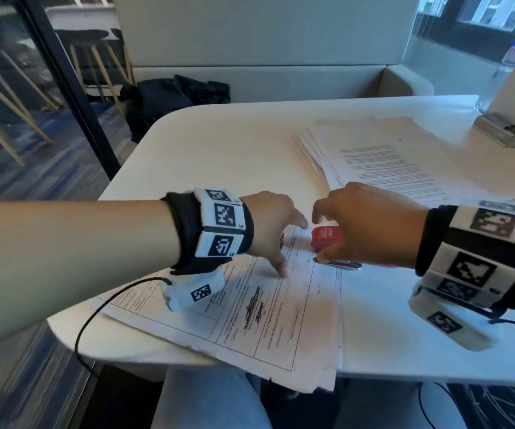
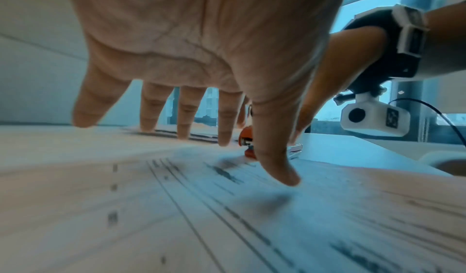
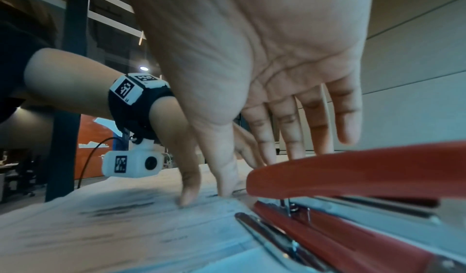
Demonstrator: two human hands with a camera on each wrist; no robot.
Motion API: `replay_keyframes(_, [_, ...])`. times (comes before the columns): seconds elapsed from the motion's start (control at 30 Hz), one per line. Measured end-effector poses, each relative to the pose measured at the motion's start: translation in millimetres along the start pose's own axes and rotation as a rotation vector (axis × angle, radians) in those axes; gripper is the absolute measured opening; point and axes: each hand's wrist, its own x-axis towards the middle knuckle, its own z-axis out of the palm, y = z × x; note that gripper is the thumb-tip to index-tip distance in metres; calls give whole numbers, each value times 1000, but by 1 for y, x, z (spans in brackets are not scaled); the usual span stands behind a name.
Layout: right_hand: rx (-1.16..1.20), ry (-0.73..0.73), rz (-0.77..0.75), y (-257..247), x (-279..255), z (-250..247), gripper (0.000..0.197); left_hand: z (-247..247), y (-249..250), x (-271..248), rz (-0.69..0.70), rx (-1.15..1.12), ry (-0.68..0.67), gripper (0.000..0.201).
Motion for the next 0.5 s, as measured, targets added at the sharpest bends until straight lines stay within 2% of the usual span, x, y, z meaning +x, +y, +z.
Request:
replay_keyframes(0.07, [-11, -54, -1, -2, -1, 1, 55, -3, 1, 0, 10, -27, 75, 60])
replay_keyframes(0.17, [-2, -122, 13, -4, 0, 5, 63, -5, 6, 2, 12, -73, 96, 35])
replay_keyframes(0.33, [22, -147, -5, -3, 5, 11, 65, 1, 16, 9, -14, -33, 72, 22])
replay_keyframes(0.5, [16, -128, -23, -2, 7, 12, 62, 4, 18, 12, -63, -86, 78, 9])
